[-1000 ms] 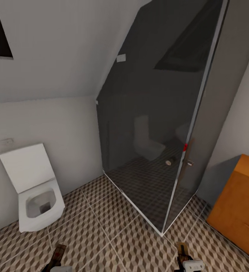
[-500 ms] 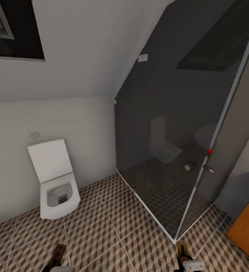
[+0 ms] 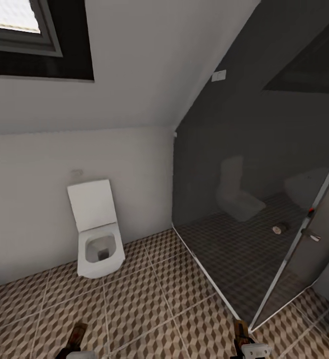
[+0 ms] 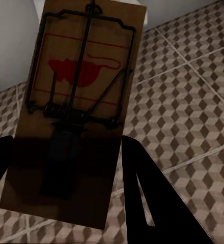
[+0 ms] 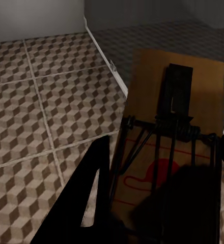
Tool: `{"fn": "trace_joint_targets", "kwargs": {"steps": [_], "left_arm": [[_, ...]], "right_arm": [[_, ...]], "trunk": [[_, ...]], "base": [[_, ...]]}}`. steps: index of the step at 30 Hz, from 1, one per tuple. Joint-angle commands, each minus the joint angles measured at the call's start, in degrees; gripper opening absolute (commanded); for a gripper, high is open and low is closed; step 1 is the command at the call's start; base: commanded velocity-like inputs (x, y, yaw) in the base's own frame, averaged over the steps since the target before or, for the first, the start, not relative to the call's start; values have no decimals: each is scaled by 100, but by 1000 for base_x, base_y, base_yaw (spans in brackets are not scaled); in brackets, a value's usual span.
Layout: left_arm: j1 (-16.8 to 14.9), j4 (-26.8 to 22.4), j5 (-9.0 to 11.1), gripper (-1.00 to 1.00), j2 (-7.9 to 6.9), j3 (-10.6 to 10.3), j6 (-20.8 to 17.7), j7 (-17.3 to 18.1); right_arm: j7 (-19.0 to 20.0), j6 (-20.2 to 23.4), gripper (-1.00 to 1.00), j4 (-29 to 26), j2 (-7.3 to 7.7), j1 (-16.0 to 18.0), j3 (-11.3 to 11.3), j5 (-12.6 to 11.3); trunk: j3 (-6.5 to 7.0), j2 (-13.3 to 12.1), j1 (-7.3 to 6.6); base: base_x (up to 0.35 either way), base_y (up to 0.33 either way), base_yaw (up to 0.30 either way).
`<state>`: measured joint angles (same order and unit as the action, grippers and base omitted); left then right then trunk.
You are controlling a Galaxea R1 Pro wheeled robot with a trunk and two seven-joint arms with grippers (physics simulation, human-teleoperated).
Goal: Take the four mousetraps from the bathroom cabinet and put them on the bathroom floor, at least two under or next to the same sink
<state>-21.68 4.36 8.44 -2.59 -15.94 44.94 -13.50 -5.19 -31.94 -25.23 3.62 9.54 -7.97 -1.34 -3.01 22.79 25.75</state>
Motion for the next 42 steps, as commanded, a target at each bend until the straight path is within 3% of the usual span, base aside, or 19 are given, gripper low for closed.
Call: {"fn": "trace_joint_targets", "kwargs": {"steps": [1,42], "left_arm": [[-11,21,26,-100,4,-49,24,-30],[-11,21,26,-100,4,-49,22,-30]], "right_arm": [[-35,-14,-100,0,7,4,-47,-24],[-34,-34,-100,194,7,4,-47,-22]], "trunk": [[-13,13,4],[-13,13,4]], "base": [[0,0,288],[0,-11,286]]}}
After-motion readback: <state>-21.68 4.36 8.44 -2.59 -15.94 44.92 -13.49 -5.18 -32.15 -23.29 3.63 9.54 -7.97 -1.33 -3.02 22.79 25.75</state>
